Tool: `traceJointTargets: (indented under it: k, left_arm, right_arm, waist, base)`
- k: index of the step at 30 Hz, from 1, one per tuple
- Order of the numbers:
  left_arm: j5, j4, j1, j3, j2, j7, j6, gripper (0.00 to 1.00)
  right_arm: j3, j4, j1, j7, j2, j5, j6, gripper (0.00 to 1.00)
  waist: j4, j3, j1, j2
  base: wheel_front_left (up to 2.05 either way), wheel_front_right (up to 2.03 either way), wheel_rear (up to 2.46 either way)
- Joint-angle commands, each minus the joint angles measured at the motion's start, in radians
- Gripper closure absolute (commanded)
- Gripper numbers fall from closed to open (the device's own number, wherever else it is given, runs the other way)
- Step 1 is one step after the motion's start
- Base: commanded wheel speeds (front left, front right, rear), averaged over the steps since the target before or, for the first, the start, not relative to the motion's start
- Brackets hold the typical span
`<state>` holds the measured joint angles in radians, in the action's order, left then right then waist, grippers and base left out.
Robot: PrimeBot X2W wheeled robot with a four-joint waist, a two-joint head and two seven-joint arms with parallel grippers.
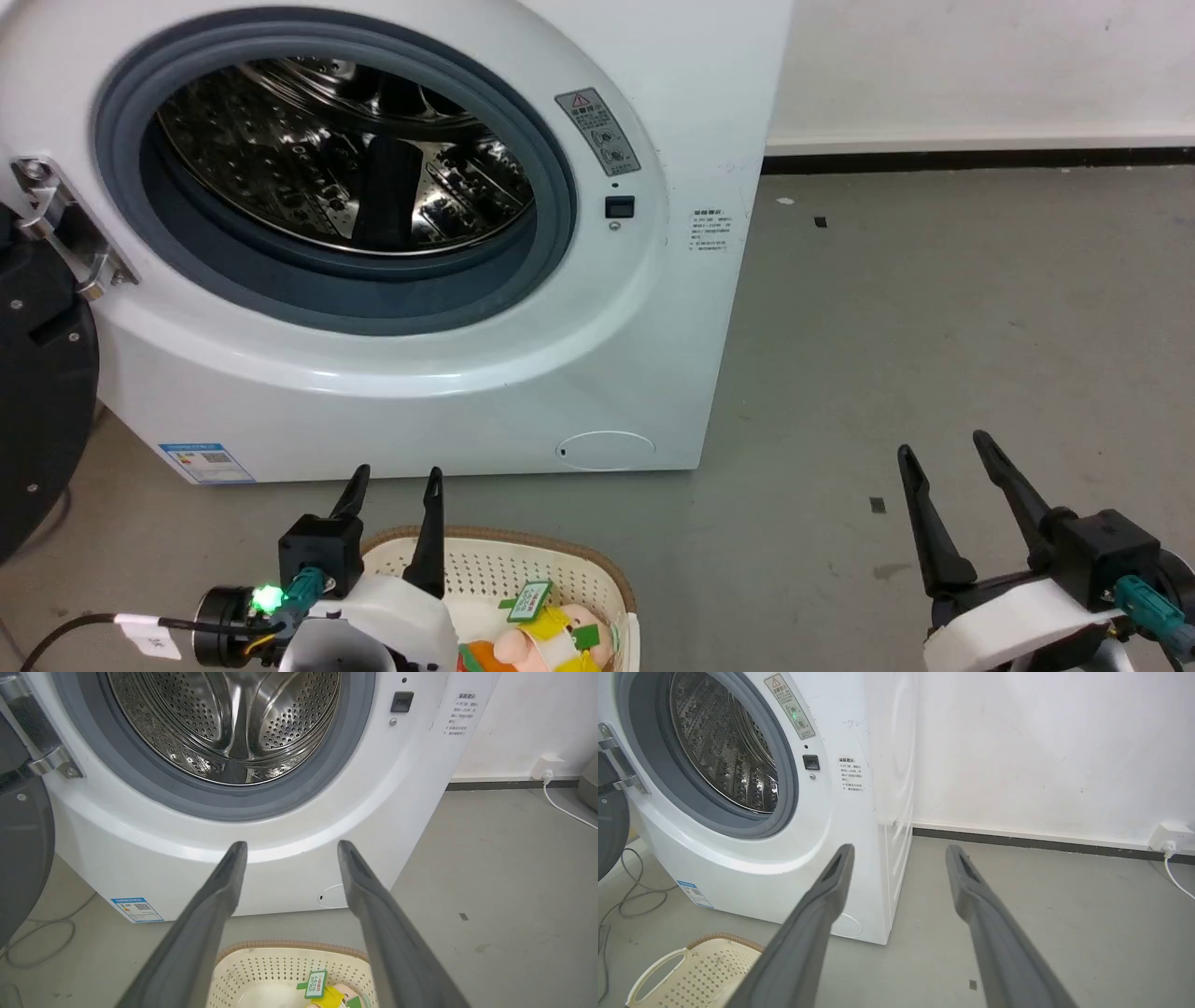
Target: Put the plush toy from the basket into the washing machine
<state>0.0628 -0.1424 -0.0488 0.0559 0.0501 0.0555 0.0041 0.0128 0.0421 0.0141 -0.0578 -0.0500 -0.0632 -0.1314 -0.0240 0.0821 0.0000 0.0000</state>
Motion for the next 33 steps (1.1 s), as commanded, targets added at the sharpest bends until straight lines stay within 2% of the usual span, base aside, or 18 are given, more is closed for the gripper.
traceJointTargets:
  k: [1,22,33]
  left_arm:
    - [0.009,-0.023,-0.024,0.007,0.003,0.012,-0.006,0.0]
    - [0.04,-0.292,-0.156,0.066,0.04,0.035,-0.035,0.0]
    - [0.063,-0.443,-0.242,0.102,0.088,0.026,-0.05,0.0]
  right_arm:
    - [0.003,0.01,-0.012,-0.011,0.0,-0.008,0.0,0.0]
    - [-0.003,0.045,-0.051,-0.054,0.0,-0.073,0.0,0.0]
    - [-0.021,0.066,-0.079,-0.079,0.0,-0.117,0.0,0.0]
  waist:
    - [-0.006,0.012,0.0,0.0]
    - [-0.074,0.15,0.0,0.0]
    - [-0.126,0.25,0.0,0.0]
  base:
    - [0.0,0.0,0.0]
    - [0.0,0.0,0.0]
    - [0.0,0.0,0.0]
